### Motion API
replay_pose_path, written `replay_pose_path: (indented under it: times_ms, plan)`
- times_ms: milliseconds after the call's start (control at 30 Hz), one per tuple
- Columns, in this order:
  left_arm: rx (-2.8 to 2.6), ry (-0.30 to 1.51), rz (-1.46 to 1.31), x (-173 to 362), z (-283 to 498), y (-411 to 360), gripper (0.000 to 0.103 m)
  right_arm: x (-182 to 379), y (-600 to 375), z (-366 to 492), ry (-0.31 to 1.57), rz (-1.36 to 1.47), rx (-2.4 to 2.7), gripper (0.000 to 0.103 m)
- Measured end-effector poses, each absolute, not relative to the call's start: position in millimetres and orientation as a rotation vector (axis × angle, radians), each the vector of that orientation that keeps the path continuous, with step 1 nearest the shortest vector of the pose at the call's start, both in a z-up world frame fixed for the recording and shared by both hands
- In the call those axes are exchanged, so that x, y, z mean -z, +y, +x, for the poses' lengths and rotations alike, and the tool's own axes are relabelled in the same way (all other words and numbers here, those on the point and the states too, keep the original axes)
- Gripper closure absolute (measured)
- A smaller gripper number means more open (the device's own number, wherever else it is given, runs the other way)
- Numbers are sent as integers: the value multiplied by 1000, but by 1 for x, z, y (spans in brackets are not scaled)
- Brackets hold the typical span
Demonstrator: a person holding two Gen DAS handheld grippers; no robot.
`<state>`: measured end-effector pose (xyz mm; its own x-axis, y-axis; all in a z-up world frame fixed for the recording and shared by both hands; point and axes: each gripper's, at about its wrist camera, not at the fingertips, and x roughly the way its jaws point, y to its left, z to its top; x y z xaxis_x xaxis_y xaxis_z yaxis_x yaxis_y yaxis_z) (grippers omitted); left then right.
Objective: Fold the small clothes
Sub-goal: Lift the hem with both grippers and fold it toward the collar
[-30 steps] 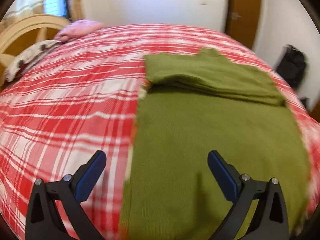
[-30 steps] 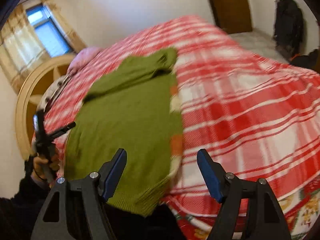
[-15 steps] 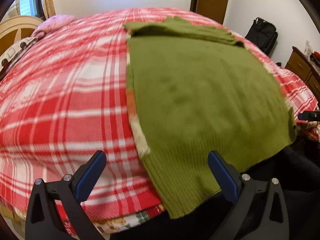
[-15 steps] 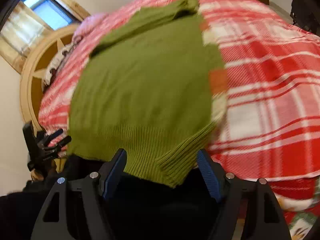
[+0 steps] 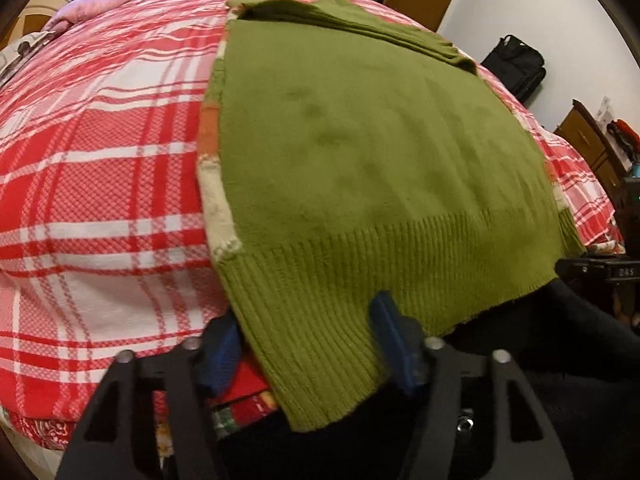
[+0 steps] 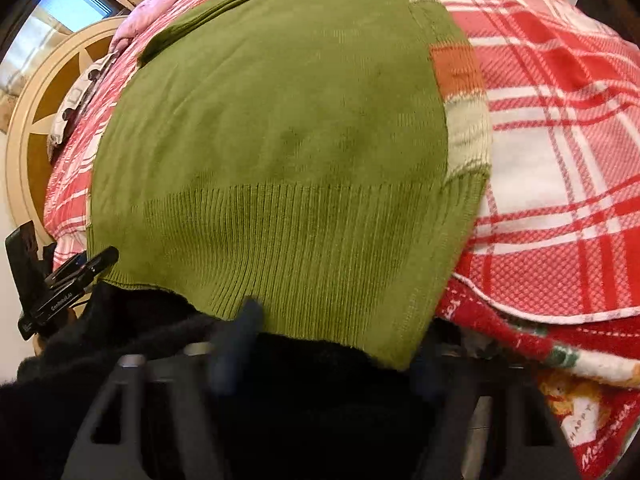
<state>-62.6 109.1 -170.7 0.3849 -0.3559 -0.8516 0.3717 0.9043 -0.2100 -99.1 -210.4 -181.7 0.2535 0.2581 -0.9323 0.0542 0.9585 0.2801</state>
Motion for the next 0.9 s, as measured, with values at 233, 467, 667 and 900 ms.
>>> replay_pose_path:
  times_ms: [233,467,667,900]
  plan:
    - [548,1094,-70,169,-65,115,93,179,-224,-104,1314,348,-209,95]
    - [573,1060,-37,149,-69,105,95,139,-245,-103,1188,557,-338,96]
    - [595,980,-161,97,-42,119,95,93,-260,-87,1040,638,-396,99]
    - [571,912,-170,61,27,104,95,80,-270,-25,928,658,-349,99]
